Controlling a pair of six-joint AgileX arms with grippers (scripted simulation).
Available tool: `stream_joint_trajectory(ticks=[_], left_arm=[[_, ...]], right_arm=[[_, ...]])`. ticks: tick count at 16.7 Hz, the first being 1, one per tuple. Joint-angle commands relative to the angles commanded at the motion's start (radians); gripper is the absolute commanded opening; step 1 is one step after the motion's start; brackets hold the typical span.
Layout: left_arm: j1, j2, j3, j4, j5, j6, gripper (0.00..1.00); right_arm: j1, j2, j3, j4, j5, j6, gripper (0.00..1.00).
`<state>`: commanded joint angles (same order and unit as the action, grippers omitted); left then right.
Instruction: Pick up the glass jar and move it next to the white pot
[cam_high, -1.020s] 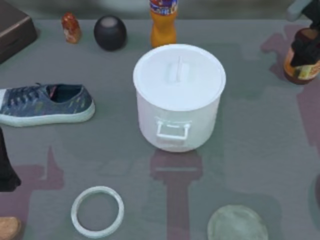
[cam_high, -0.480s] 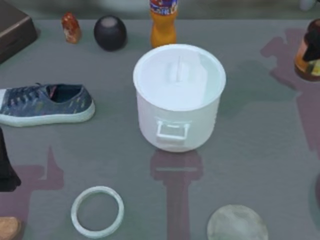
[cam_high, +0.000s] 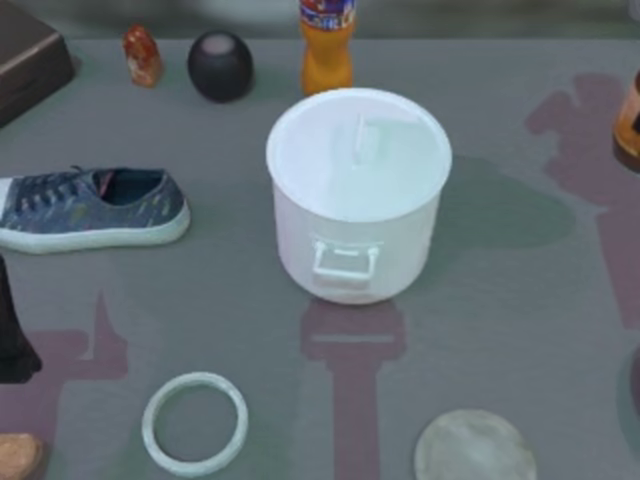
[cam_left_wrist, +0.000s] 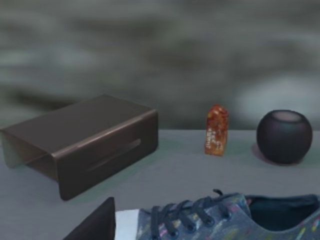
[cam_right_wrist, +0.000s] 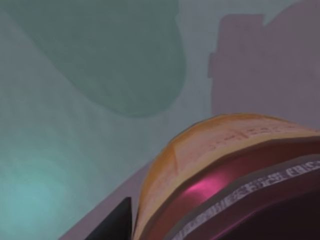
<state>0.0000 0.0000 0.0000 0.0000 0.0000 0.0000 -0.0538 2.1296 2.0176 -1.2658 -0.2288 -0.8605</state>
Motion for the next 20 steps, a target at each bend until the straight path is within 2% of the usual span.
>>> stream_joint_trajectory(ticks=[6, 9, 12, 20], left_arm=[[0.000, 0.000, 0.000, 0.000, 0.000, 0.000, 1.00], [0.000, 0.000, 0.000, 0.000, 0.000, 0.000, 1.00], [0.000, 0.000, 0.000, 0.000, 0.000, 0.000, 1.00], [0.000, 0.000, 0.000, 0.000, 0.000, 0.000, 1.00]], right_arm=[[0.003, 0.000, -0.007, 0.002, 0.004, 0.015, 0.00], [0.036, -0.011, -0.053, 0.031, 0.032, 0.112, 0.00], [0.096, -0.038, -0.125, 0.091, 0.081, 0.300, 0.00], [0.290, -0.149, -0.383, 0.301, 0.248, 0.952, 0.00]])
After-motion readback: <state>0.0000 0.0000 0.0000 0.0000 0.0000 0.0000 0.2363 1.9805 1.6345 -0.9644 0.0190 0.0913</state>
